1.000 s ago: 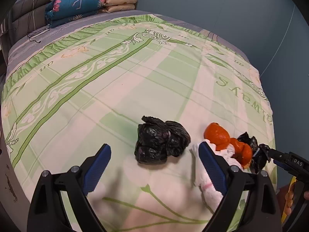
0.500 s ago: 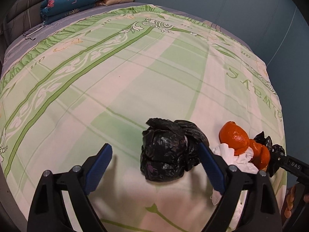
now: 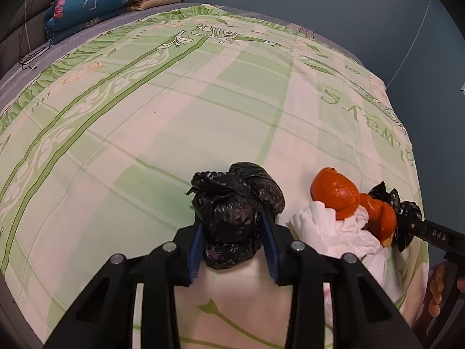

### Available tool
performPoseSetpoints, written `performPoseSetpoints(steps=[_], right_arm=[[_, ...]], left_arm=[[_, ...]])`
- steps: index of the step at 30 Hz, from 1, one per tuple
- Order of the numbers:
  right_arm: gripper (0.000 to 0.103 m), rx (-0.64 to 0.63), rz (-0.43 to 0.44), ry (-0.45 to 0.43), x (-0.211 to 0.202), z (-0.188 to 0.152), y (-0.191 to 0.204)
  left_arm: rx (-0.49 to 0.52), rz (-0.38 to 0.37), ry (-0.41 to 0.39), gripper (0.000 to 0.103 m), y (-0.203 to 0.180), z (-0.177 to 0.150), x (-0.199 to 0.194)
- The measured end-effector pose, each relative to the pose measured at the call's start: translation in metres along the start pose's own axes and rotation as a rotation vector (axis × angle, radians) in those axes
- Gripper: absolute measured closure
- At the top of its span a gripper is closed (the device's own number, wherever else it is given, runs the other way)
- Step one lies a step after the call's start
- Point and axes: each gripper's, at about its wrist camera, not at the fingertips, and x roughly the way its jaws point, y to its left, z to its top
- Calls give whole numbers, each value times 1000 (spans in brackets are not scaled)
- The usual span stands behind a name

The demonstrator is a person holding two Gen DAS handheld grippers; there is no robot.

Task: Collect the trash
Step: 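Grasp a black plastic bag with the left tool while the right tool grasps another black bag, then carry both black plastic bags with both tools over the yellow bin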

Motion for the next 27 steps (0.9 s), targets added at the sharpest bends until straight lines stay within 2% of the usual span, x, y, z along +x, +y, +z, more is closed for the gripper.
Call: performPoseSetpoints(steps=[4,12,27], right_arm=[[71,-2,16,-8,-6,-2,0],[72,19,52,-24,-24,-6,-6],[72,41,148,-122,-96,-16,-35]], left_arm=[[1,-19,-1,70,-2,-5,-8],[4,-46,-22,70,-6,-12,-34],[-32,-84,-78,71,-1,-35,-86]])
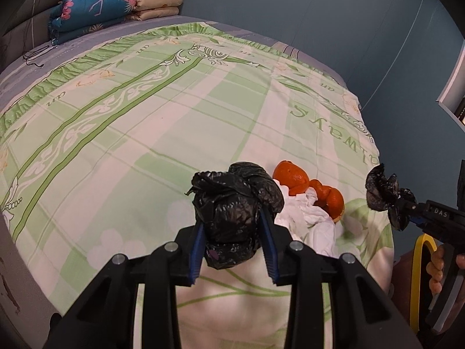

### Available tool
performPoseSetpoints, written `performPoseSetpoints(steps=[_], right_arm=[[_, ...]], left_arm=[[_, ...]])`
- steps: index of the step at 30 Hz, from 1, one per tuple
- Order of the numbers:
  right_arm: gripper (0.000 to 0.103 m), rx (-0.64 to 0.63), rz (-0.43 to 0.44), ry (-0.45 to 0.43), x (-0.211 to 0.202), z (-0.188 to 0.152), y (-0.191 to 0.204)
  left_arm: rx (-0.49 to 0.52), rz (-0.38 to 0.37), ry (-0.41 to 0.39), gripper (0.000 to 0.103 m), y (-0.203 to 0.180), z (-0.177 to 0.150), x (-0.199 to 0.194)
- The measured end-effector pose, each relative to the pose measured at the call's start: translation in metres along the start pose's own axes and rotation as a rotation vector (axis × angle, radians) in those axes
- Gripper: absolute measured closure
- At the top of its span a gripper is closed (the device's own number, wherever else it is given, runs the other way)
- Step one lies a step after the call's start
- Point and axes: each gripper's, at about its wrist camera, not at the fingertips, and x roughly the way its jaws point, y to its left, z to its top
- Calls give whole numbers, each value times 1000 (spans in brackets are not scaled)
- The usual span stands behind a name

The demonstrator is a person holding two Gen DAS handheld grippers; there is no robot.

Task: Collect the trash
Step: 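Carry both black plastic bags with both tools over the yellow bin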

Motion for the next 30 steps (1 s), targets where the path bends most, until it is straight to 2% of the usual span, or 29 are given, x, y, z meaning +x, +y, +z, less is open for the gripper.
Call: performPoseSetpoints(steps=[13,30], right_arm=[[72,-34,52,-76,-65,-16,-14],[72,-28,76,-161,-125,-32,-49]], left_arm=[[11,-17,-59,71,-8,-9,-42],[73,-90,-135,71,-58,-12,-94]])
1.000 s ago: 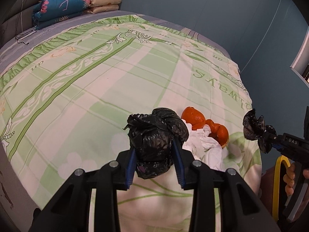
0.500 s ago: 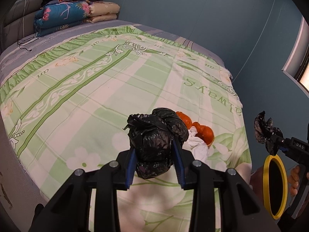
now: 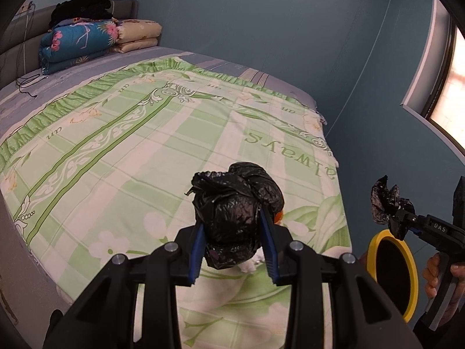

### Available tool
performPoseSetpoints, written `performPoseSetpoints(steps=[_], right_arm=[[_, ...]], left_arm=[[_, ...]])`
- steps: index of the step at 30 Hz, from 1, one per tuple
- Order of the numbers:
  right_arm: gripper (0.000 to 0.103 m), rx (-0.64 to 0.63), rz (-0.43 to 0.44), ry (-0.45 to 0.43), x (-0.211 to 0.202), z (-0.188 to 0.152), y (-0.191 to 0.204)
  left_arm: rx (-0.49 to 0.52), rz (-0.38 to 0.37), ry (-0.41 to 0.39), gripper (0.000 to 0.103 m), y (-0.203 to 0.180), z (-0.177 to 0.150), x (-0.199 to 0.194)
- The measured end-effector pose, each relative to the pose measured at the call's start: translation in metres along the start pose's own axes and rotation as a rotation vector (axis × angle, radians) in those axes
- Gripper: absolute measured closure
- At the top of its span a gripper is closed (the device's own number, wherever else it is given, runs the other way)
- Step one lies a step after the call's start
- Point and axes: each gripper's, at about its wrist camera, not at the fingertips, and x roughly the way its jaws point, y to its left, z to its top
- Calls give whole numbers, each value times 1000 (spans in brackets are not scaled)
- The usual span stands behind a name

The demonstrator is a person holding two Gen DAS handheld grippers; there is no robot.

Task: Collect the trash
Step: 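Carry both black plastic bags with both tools over the yellow bin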

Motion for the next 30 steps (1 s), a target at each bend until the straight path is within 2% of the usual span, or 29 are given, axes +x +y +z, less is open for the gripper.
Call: performPoseSetpoints(steps=[16,30], right_arm=[[72,17,31,-57,-44,-6,-22],[71,54,4,-114,-77,-7,-54]], left_arm=[[53,-101,-15,71,-54,1,-23],[83,-214,-25,70,-104,0,-28]])
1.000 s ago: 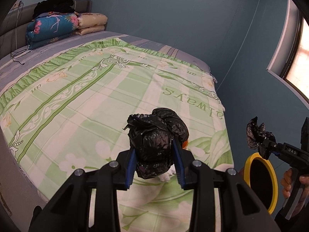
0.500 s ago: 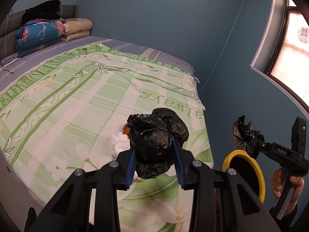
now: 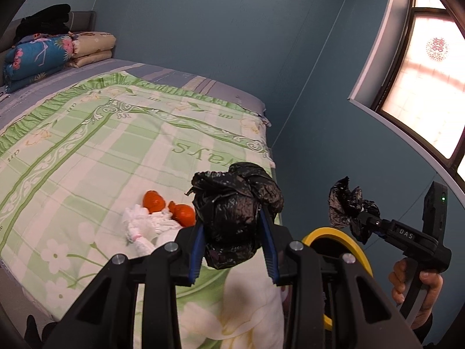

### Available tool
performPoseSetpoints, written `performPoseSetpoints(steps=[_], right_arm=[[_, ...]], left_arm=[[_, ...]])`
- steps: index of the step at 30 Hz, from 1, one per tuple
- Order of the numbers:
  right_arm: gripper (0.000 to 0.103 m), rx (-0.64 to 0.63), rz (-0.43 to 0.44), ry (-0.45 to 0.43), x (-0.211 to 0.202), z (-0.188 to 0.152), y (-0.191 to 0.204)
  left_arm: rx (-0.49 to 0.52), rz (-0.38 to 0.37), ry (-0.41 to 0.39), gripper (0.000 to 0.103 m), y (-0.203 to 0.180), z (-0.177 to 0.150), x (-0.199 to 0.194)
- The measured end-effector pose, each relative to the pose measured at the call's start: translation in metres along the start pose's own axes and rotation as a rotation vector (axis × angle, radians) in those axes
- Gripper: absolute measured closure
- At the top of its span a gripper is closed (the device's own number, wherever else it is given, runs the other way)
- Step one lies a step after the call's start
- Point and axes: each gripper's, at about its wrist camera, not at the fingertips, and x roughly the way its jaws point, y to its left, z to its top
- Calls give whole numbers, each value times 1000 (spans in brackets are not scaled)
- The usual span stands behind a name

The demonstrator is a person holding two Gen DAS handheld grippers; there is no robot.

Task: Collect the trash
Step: 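Carry both black plastic bags with both tools over the yellow bin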

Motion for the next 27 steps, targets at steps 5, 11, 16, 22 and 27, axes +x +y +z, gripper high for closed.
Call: performPoseSetpoints(steps=[5,11,16,22,27], right_arm=[[71,30,-32,-29,-13,2,-21],[71,77,-76,-59,-26,3,-50],[71,107,-115,-74,-32,0,-69],[70,127,-150,-71,-28,-6,-85],[70,146,-165,-56,-21,-12,-92]], left_arm=[[17,-50,28,70,-24,-4,15],[52,-103,78,71,-53,-11,37],[95,-138,123,70,-75,-17,52],[137,-161,171,70,-98,-28,69],[158,-186,219,70,-112,-42,80]])
